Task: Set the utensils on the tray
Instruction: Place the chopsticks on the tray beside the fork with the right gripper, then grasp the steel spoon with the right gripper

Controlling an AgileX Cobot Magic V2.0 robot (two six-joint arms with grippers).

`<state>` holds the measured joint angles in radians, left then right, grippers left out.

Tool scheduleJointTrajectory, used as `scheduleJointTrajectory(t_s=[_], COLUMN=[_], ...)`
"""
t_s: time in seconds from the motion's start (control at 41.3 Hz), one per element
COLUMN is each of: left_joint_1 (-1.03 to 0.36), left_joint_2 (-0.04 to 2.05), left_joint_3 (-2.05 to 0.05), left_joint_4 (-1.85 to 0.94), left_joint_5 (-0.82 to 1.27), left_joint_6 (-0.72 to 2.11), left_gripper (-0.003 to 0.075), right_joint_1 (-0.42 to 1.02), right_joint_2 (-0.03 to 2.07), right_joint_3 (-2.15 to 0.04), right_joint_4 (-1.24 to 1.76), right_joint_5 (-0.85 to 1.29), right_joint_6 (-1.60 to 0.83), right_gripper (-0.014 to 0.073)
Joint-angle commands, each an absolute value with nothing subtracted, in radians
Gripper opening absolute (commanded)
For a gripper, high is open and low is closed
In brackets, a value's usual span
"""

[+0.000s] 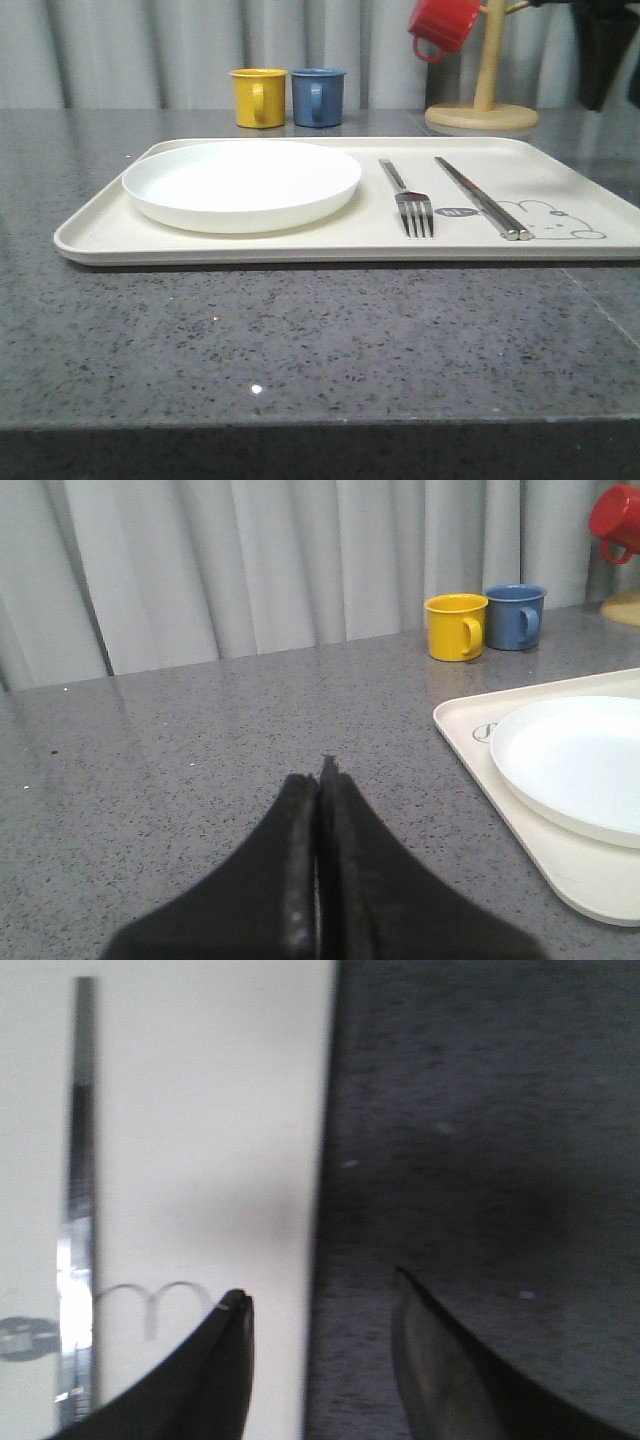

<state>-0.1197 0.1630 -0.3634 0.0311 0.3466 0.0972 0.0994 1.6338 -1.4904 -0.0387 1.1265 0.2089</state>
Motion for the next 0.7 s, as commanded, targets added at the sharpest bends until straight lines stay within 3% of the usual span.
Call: scheduleJointTrajectory(t_s=[0.0, 0.29, 0.678], left_joint_1=[-0.119, -0.119, -0.119], left_joint_2=[0.173, 0.173, 0.173], left_joint_3=[-0.392, -0.392, -0.392], left_joint_4=[0.023, 0.023, 0.023], left_joint_5=[0.260, 0.260, 0.260], left_joint_6=[0.089, 0.089, 0.089], left_gripper=[-0.0019, -0.0019, -0.0019], right_joint_1=[-0.006, -0.227, -0.240], right_joint_2=[1.585, 1.615, 1.745], right_joint_3=[-1.521, -1.521, -1.521], right_joint_4=[-0.068, -0.067, -0.064], right_joint_5=[1.135, 1.100, 1.060], right_joint_6=[0.135, 0.000, -0.025], right_gripper=[0.0358, 0.0358, 0.0358])
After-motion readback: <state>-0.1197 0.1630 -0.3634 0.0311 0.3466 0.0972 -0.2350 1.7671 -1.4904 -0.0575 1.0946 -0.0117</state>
